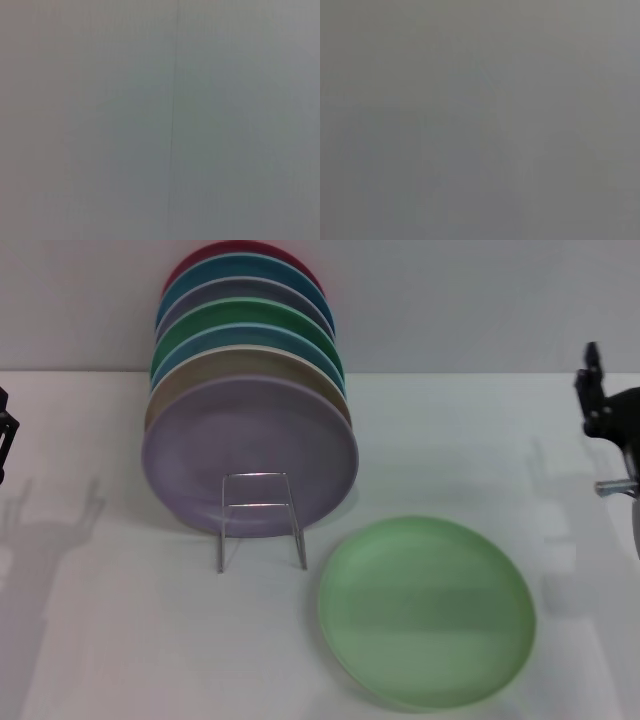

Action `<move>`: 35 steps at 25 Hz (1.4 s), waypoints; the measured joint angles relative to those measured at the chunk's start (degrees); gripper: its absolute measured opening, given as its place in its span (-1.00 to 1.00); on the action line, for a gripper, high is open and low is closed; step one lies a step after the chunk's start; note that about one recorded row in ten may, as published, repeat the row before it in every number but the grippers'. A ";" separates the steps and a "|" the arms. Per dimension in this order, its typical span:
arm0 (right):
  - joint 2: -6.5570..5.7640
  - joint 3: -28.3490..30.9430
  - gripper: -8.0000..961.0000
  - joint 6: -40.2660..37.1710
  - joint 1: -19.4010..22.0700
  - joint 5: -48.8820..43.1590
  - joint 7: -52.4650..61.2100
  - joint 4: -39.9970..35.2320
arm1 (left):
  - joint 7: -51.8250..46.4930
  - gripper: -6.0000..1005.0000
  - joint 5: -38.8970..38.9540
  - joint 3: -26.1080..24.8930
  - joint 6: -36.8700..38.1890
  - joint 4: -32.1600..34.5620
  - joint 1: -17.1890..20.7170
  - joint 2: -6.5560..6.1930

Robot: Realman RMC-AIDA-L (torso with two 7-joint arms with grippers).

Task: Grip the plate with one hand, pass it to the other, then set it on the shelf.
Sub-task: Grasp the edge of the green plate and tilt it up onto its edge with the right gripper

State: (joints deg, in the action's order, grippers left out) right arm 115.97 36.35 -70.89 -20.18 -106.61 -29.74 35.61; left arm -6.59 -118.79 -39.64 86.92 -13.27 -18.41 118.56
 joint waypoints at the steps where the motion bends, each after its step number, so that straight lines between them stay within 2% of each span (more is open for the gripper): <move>1: -0.85 0.54 0.29 2.46 0.35 -0.06 -0.27 2.62 | 0.00 0.69 0.00 0.00 0.01 0.00 0.02 0.00; 5: -4.68 4.70 0.29 14.56 3.01 -0.15 -2.98 14.78 | 0.00 0.68 0.03 0.00 0.02 0.00 0.16 0.07; 7: -5.63 9.43 0.29 23.00 4.92 -0.24 -5.61 20.53 | 0.00 0.68 0.05 0.00 -0.01 0.00 0.27 0.09; 8: -5.65 15.22 0.29 32.20 7.02 -0.31 -9.18 25.68 | 0.00 0.68 0.05 0.00 -0.01 0.00 0.35 0.09; 9: -5.65 15.22 0.29 32.20 7.02 -0.31 -9.18 25.68 | 0.00 0.68 0.05 0.00 -0.02 0.00 0.43 0.09; 11: -5.01 21.64 0.29 42.95 9.00 -0.33 -12.80 30.02 | 0.00 0.68 0.05 0.00 -0.03 -0.01 0.55 0.09; 13: -3.74 28.85 0.29 54.85 10.68 -0.40 -15.50 33.52 | 0.00 0.68 0.06 0.00 -0.03 0.00 0.61 0.09; 17: -0.64 44.11 0.29 78.14 11.64 -1.27 -16.45 37.26 | -0.02 0.68 0.04 0.00 -0.04 0.00 0.66 0.09; 18: 0.62 51.06 0.29 88.67 11.16 -2.63 -16.46 38.21 | -0.03 0.68 0.05 0.00 -0.06 0.00 0.66 0.09; 19: 0.62 51.06 0.28 88.67 11.16 -2.63 -16.46 38.21 | -0.03 0.68 0.05 0.00 -0.13 -0.01 0.67 0.09; 23: 2.30 61.54 0.28 106.01 9.54 -8.32 -15.13 40.66 | -0.05 0.68 0.05 0.00 -0.35 0.00 0.63 0.09; 25: 2.54 65.65 0.27 113.68 8.05 -12.36 -13.03 42.27 | -0.06 0.68 0.05 0.00 -0.36 0.00 0.55 0.08; 28: 2.28 71.37 0.27 124.98 4.53 -19.03 -9.19 43.67 | -0.07 0.68 0.05 0.00 -0.42 0.00 0.40 0.09; 32: 1.73 77.74 0.27 137.33 0.12 -21.74 -8.40 42.79 | -0.09 0.68 0.05 0.00 -0.55 0.00 0.13 0.09; 33: 1.61 80.44 0.27 142.93 -1.79 -22.08 -8.34 41.97 | -0.09 0.68 0.05 0.00 -0.56 0.00 0.08 0.09; 35: 1.55 81.30 0.27 144.74 -2.40 -22.12 -8.13 41.73 | -0.09 0.68 0.05 0.00 -0.56 0.00 -0.11 0.12</move>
State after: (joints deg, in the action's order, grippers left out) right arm 117.52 117.65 73.85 -22.58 -128.73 -37.87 77.34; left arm -6.68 -118.74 -39.64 86.36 -13.27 -18.52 118.69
